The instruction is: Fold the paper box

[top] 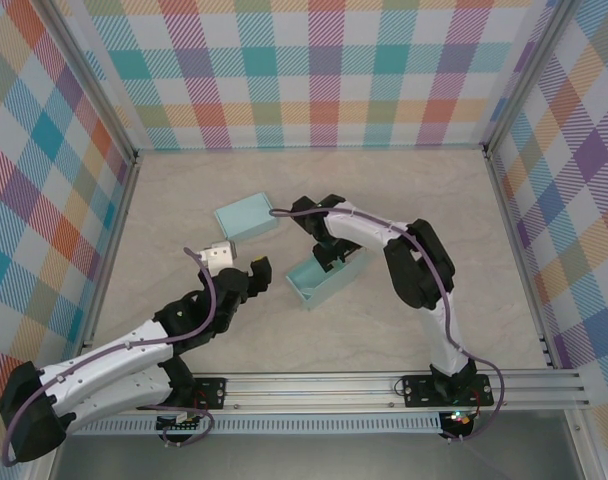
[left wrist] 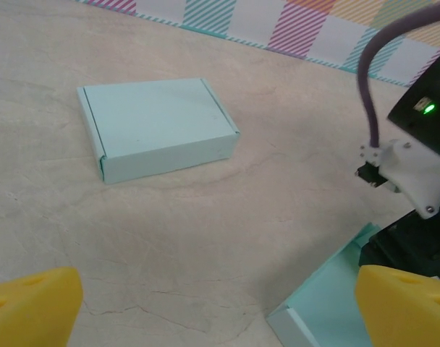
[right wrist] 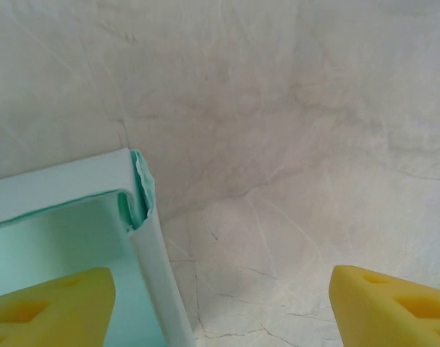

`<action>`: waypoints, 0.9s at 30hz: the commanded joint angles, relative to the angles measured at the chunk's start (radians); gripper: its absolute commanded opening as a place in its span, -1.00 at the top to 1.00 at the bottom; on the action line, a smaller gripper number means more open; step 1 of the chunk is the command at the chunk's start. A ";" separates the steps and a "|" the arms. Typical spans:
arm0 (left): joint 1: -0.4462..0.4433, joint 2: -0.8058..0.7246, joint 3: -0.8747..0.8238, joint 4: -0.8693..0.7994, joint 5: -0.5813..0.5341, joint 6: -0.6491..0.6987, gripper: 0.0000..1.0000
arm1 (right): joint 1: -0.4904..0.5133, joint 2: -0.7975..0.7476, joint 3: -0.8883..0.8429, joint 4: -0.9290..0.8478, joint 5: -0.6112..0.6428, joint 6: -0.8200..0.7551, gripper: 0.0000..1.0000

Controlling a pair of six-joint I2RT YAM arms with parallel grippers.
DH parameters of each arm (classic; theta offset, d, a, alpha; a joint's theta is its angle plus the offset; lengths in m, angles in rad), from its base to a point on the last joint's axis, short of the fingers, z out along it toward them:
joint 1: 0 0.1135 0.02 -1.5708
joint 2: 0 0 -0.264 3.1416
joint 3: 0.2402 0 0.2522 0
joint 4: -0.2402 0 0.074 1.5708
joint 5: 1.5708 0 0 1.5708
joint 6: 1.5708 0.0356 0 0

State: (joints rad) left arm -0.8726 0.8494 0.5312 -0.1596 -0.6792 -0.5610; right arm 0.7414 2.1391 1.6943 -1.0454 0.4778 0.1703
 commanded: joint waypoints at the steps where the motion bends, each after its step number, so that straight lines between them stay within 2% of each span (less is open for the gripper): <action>1: 0.045 0.022 0.035 -0.021 0.027 0.002 -0.88 | 0.007 -0.112 0.044 0.004 -0.003 -0.001 -0.63; 7: 0.137 0.136 0.078 0.009 0.137 0.045 -0.85 | -0.003 -0.295 0.031 0.044 -0.001 0.043 -0.74; 9: 0.162 0.199 0.110 0.016 0.161 0.074 -0.85 | -0.008 -0.371 0.003 0.067 0.011 0.070 -1.00; 12: 0.204 0.313 0.173 0.000 0.174 0.102 -0.85 | -0.024 -0.487 -0.059 0.086 0.042 0.140 -0.99; 18: 0.239 0.503 0.261 0.022 0.211 0.133 -0.82 | -0.110 -0.768 -0.292 0.119 0.047 0.332 -0.99; 20: 0.241 0.553 0.274 0.030 0.208 0.136 -0.76 | -0.142 -0.868 -0.397 0.126 0.034 0.394 -0.99; 23: 0.242 0.614 0.280 0.047 0.190 0.126 -0.68 | -0.176 -0.993 -0.557 0.178 -0.058 0.442 -0.99; 27: 0.243 0.682 0.292 0.073 0.189 0.122 -0.48 | -0.183 -1.071 -0.721 0.202 -0.138 0.525 -0.99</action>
State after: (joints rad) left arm -0.6392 1.4998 0.7887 -0.1207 -0.4870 -0.4446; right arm 0.5613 1.0878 1.0451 -0.8886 0.4255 0.5915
